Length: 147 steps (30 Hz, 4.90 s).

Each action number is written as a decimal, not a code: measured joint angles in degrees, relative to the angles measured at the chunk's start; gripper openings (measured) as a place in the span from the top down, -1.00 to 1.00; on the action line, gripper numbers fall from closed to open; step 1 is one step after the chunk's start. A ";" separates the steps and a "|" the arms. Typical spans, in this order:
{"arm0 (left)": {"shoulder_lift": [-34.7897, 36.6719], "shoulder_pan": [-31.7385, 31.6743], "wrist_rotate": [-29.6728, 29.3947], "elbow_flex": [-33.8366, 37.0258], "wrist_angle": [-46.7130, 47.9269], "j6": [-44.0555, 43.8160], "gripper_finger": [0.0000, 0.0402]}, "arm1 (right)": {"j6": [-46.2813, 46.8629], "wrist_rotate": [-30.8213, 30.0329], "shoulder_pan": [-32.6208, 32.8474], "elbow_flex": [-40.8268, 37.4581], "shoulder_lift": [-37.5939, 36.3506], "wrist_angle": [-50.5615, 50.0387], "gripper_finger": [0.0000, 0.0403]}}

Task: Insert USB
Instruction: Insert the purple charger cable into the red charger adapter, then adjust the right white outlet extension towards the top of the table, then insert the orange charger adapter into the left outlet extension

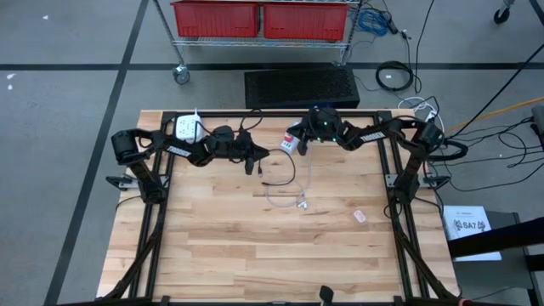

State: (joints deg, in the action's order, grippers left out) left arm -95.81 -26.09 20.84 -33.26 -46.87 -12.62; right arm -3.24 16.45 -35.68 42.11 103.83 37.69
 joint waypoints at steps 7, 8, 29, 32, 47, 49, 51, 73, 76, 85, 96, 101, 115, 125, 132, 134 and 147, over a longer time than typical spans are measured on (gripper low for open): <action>0.00 -0.02 0.00 0.00 0.02 0.00 0.63 | 1.89 -0.04 -0.02 1.80 0.04 -2.97 0.88; 0.00 0.00 0.00 0.00 0.02 0.00 0.63 | 1.89 -0.04 0.02 1.99 0.04 -3.33 0.88; 0.00 0.00 0.00 0.00 -0.03 -0.27 0.63 | 4.68 -0.52 0.00 2.48 0.18 -6.06 0.58; 0.00 -0.02 -0.02 0.00 -0.14 -0.37 0.63 | 4.70 -1.65 0.03 2.46 -0.19 -6.20 0.57; 0.00 0.00 0.00 0.00 -0.11 -0.36 0.63 | 6.00 -1.66 0.06 2.43 -2.48 -9.45 0.45; 0.00 0.00 0.00 0.00 -0.11 -0.35 0.63 | 6.01 -1.89 0.04 2.40 -3.56 -11.37 0.37; 0.00 0.00 0.00 0.00 -0.12 -0.33 0.63 | 5.88 -2.79 0.07 2.40 -4.75 -13.32 0.29; 0.21 0.02 0.11 0.00 -0.51 -0.11 0.63 | 5.90 -3.28 1.88 2.40 -14.80 -31.44 0.09; 1.36 0.02 0.16 0.02 -0.40 -0.11 0.63 | 6.02 -3.43 4.29 2.40 -14.80 -34.34 0.16; 6.38 -0.15 1.58 0.02 1.41 1.63 0.63 | 5.36 -15.28 14.30 2.53 -12.84 -32.17 0.37; 7.89 -0.20 -0.11 0.02 7.45 2.60 0.63 | 15.37 -25.34 14.82 2.53 -1.28 -26.34 0.74; 7.89 -0.20 -0.15 0.02 7.43 2.56 0.63 | 19.45 -32.86 13.84 2.63 -2.25 -33.93 0.74; 14.96 -4.70 -9.07 0.02 23.03 3.06 0.63 | 17.21 -21.45 7.85 -4.13 -12.03 -39.63 0.75; 20.00 -8.04 -15.51 0.02 32.47 4.11 0.63 | 16.66 -24.57 12.92 -3.40 -5.66 -13.99 0.75; 20.02 -8.04 -17.53 0.02 36.11 4.01 0.63 | 19.26 -33.47 10.86 -1.12 -2.75 -22.03 0.75; 20.02 -8.04 -17.99 0.02 36.98 4.02 0.63 | 20.35 -35.68 9.96 -1.32 -4.19 -28.08 0.76; 19.98 -7.12 -14.60 3.40 30.61 1.39 0.70 | 17.66 -29.90 11.65 -1.30 -30.29 -56.49 0.75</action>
State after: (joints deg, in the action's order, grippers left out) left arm -75.83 -33.21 6.24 -29.86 -16.26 -11.23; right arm 14.42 -13.46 -24.03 40.81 73.55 -18.79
